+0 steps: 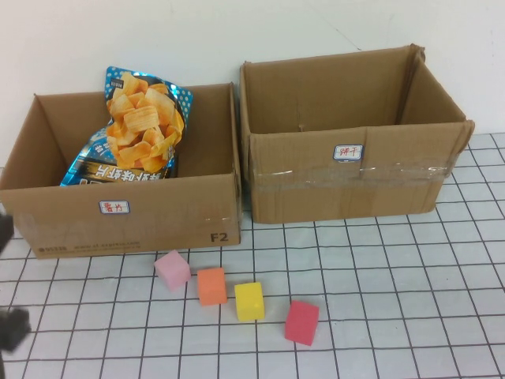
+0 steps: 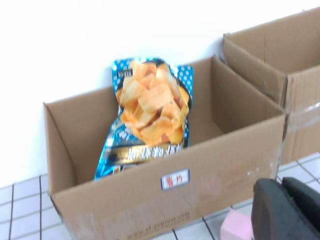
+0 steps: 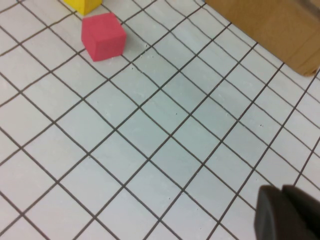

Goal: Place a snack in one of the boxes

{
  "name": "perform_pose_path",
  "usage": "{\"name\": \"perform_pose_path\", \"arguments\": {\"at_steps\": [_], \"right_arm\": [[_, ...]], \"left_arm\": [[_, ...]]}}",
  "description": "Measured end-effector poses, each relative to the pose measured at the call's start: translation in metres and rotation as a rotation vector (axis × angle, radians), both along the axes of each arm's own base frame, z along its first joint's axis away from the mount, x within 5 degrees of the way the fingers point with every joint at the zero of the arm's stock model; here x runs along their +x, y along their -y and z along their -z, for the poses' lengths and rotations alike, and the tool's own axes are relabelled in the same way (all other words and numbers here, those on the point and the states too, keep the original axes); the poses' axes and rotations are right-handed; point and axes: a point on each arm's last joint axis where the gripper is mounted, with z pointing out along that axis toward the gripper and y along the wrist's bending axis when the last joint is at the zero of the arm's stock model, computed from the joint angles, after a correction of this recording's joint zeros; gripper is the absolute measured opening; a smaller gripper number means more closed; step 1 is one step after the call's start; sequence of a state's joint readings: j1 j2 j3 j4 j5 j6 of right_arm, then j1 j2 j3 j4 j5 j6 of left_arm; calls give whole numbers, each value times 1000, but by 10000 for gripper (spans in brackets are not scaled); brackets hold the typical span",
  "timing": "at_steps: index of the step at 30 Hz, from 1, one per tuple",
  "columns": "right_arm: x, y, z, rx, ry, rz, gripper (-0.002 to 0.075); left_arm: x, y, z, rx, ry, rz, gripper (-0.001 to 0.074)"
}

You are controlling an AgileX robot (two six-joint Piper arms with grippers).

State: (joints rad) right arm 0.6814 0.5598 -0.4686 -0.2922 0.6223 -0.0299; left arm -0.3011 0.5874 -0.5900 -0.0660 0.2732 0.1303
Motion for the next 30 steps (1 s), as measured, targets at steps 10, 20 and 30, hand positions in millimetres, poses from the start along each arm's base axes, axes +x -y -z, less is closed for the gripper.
{"name": "perform_pose_path", "arguments": {"at_steps": [10, 20, 30], "right_arm": [[0, 0, 1, 2, 0, 0, 1], [0, 0, 1, 2, 0, 0, 1], [0, 0, 1, 2, 0, 0, 1]], "left_arm": [[-4, -1, 23, 15, -44, 0, -1], [-5, -1, 28, 30, -93, 3, -1], [-17, -12, 44, 22, -24, -62, -1]]}}
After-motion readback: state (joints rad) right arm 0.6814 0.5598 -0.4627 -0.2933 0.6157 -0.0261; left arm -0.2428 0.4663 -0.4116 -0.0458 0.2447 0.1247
